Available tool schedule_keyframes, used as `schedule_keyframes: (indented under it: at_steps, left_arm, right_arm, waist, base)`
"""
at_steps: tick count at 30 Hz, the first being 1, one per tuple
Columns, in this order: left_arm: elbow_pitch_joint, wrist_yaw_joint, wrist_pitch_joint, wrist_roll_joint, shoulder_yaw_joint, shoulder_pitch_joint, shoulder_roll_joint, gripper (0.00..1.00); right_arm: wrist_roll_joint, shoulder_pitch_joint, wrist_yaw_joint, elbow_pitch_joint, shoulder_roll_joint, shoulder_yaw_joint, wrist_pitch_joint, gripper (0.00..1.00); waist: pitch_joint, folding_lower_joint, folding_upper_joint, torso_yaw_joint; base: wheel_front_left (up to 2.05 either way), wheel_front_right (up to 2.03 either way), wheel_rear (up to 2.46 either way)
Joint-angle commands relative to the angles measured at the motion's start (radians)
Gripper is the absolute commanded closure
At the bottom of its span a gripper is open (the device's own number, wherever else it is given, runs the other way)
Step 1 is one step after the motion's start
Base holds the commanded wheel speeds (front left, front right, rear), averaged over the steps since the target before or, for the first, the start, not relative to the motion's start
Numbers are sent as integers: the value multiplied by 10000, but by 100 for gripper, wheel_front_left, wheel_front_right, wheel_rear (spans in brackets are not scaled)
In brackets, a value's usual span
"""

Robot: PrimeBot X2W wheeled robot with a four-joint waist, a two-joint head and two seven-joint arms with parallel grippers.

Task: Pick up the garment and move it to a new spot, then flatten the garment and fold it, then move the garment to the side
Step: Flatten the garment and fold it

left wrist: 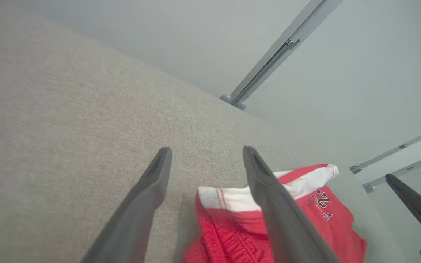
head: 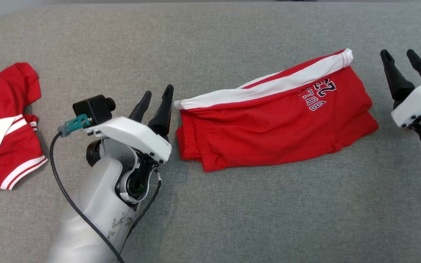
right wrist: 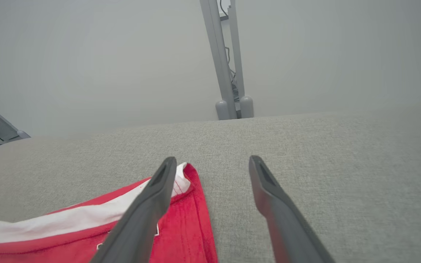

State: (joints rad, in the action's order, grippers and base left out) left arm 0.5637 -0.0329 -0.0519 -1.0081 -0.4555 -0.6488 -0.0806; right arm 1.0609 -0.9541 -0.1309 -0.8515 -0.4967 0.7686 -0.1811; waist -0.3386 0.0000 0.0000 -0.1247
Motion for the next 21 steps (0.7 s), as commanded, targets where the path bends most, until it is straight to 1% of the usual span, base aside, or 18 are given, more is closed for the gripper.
schedule_keyframes:
  at_steps: [1, 6, 7, 8, 13, 14, 18, 21]
  left_arm:
    - [93, 56, -370, 312, -86, 196, -167, 0]
    - [389, 44, -1508, 903, -252, 851, -296, 0]
    - [472, -5, -1790, 1132, -273, 1101, -347, 0]
    - [499, -37, -1973, 1378, -241, 1349, -416, 0]
    - [226, -201, -2140, 2203, 38, 2090, -599, 0]
    - [-134, -242, -2130, 2687, 358, 2496, -624, 0]
    - [-785, -226, -2136, 3527, 994, 3450, -535, 0]
    - [-1157, -271, -2137, 4320, 1293, 4171, -465, 0]
  right_arm:
    - [-140, 284, 3, 24, -48, 24, -256, 0]
    - [-1110, 1052, 5, 86, -137, 42, -778, 0]
    - [-1615, 1340, 3, 158, -118, -129, -834, 0]
    - [-2247, 1607, 5, 490, -102, -678, -853, 0]
    - [-3986, 3113, 5, 1702, 210, -2482, -840, 0]
    - [-4645, 3861, 5, 2223, 425, -3238, -842, 0]
    - [-5707, 5254, 5, 3158, 1003, -4542, -842, 0]
    - [-6356, 6171, 5, 3690, 1426, -5290, -843, 0]
  waist:
    - [400, 0, 0, 226]
    - [1081, 0, 0, 556]
    - [1323, 0, 0, 693]
    - [1549, 0, 0, 823]
    - [2123, 0, 0, 1076]
    - [2325, 0, 0, 1134]
    - [2689, 0, 0, 1221]
    - [2926, 0, 0, 1236]
  base:
    - [0, 0, 0]
    - [0, 0, 0]
    - [0, 0, 0]
    - [0, 0, 0]
    - [0, 0, 0]
    - [0, 0, 0]
    - [0, 0, 0]
    - [0, 0, 0]
